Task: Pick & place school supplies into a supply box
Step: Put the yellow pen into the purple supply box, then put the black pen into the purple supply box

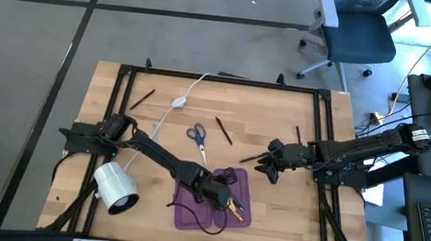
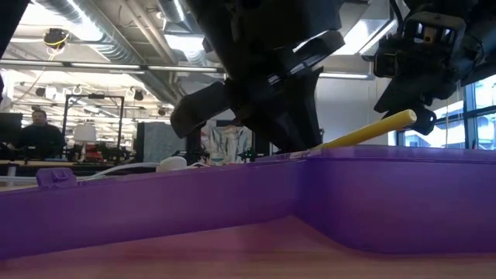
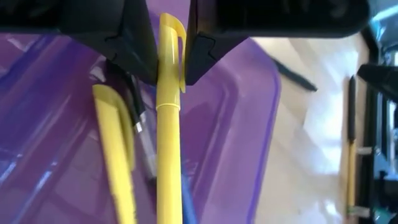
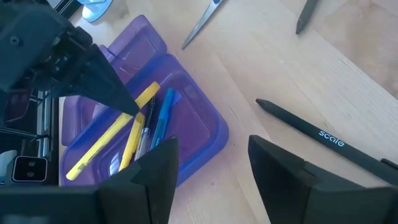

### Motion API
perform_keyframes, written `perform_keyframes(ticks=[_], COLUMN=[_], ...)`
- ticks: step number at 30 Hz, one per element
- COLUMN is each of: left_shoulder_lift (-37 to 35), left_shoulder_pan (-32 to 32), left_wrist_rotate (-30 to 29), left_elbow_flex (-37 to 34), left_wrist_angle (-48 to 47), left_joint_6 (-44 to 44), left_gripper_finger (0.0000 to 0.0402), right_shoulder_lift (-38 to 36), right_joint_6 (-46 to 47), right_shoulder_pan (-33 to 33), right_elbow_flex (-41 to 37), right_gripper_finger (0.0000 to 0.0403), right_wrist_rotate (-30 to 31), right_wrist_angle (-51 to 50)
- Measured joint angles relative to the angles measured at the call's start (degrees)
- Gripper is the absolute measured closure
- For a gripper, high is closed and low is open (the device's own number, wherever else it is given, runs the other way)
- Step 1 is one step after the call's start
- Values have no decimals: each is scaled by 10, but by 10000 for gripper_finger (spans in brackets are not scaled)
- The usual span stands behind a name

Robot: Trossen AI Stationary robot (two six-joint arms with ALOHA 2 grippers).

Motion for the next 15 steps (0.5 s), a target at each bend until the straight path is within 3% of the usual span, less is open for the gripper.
perform_keyframes(ticks=[9, 15], left_shoulder_lift=[0, 0], left_shoulder_pan=[-4, -8], left_wrist_rotate=[-15, -15], left_elbow_flex=[0, 0], left_wrist_angle=[-1, 0], left_joint_6=[-25, -25], left_gripper_finger=[313, 276], right_shoulder_lift=[0, 0], right_joint_6=[0, 0], right_shoulder_pan=[0, 0], right_elbow_flex=[0, 0], right_gripper_finger=[205, 205], right_wrist_rotate=[0, 0], right_wrist_angle=[0, 0])
